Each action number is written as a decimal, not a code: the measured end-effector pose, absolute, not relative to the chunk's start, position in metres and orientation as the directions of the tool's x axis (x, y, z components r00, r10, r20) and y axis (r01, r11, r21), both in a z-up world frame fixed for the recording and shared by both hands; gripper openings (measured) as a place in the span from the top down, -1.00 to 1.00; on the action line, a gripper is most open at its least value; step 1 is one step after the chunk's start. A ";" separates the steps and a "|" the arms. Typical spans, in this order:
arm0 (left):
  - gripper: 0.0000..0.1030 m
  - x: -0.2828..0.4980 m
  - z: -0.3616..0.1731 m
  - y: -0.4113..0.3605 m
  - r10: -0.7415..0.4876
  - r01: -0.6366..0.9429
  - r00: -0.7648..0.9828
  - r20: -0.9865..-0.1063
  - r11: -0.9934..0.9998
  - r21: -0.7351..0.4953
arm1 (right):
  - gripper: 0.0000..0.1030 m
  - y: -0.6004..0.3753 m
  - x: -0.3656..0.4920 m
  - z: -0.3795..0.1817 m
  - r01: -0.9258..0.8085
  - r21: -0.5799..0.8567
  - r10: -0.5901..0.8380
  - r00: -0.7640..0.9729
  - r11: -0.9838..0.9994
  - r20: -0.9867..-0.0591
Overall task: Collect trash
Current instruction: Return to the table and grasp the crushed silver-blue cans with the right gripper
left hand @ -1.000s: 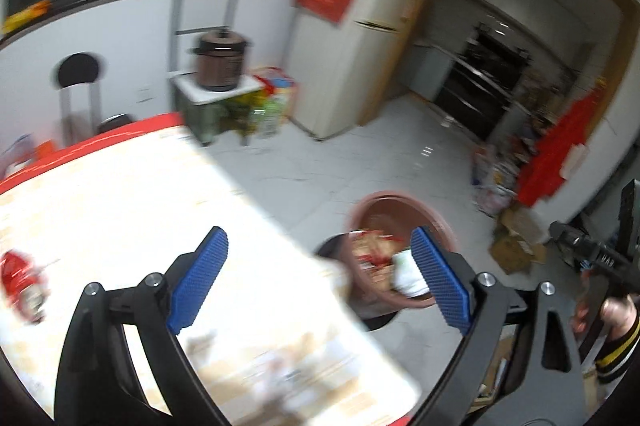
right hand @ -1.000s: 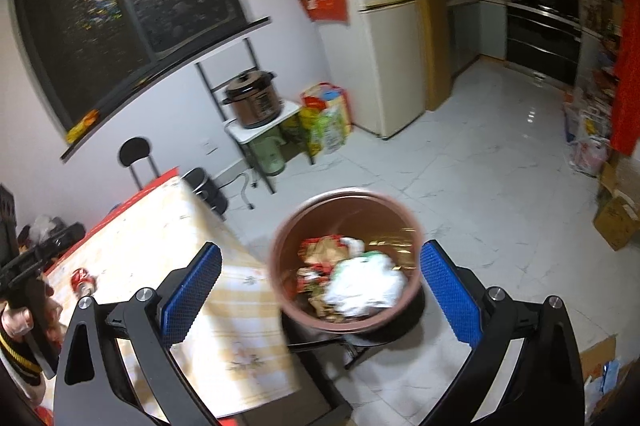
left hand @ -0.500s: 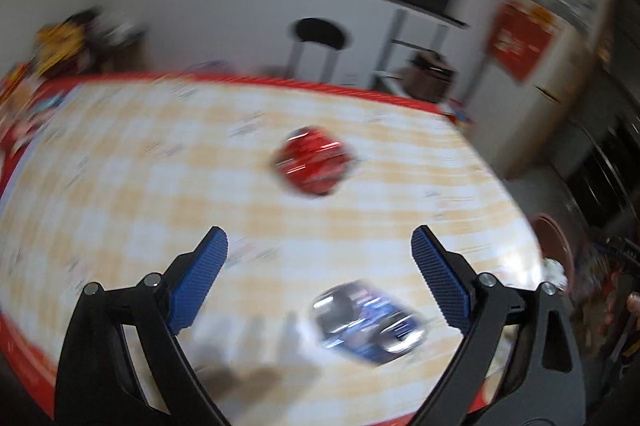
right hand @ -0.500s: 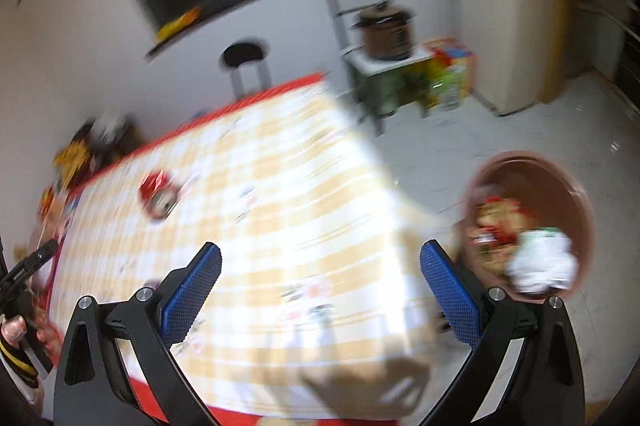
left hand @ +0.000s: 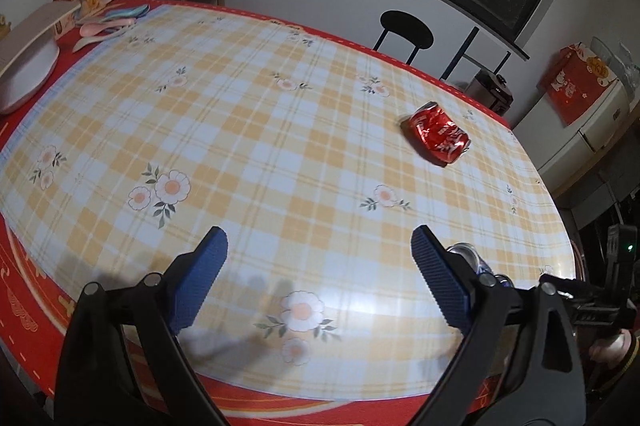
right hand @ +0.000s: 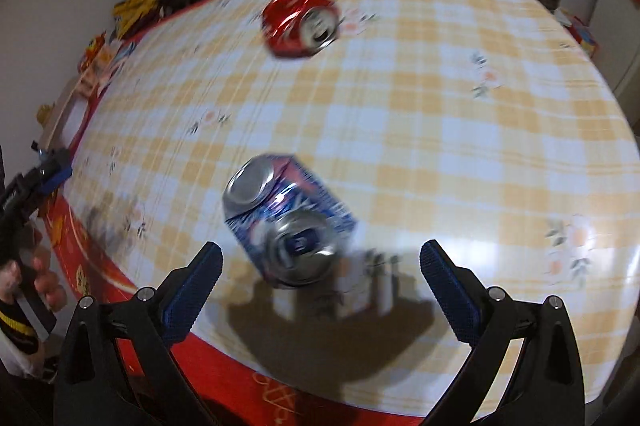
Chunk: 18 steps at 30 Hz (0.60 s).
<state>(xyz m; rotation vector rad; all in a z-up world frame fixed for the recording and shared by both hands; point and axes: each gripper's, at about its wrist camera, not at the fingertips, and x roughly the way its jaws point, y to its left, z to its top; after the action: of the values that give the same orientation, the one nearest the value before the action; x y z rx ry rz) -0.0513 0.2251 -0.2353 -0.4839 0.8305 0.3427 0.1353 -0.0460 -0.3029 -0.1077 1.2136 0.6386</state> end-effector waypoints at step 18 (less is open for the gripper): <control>-0.79 -0.026 -0.270 0.262 -0.033 -0.355 0.612 -0.790 0.881 -0.312 | -0.23 -0.027 0.131 -0.341 -0.353 0.175 0.272 0.245 0.919 -0.931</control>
<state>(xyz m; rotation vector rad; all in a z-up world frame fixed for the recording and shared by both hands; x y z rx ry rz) -0.0257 0.2621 -0.2700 -0.4719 0.9007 0.1941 0.1314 -0.0270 -0.3412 -0.0756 1.2526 0.4268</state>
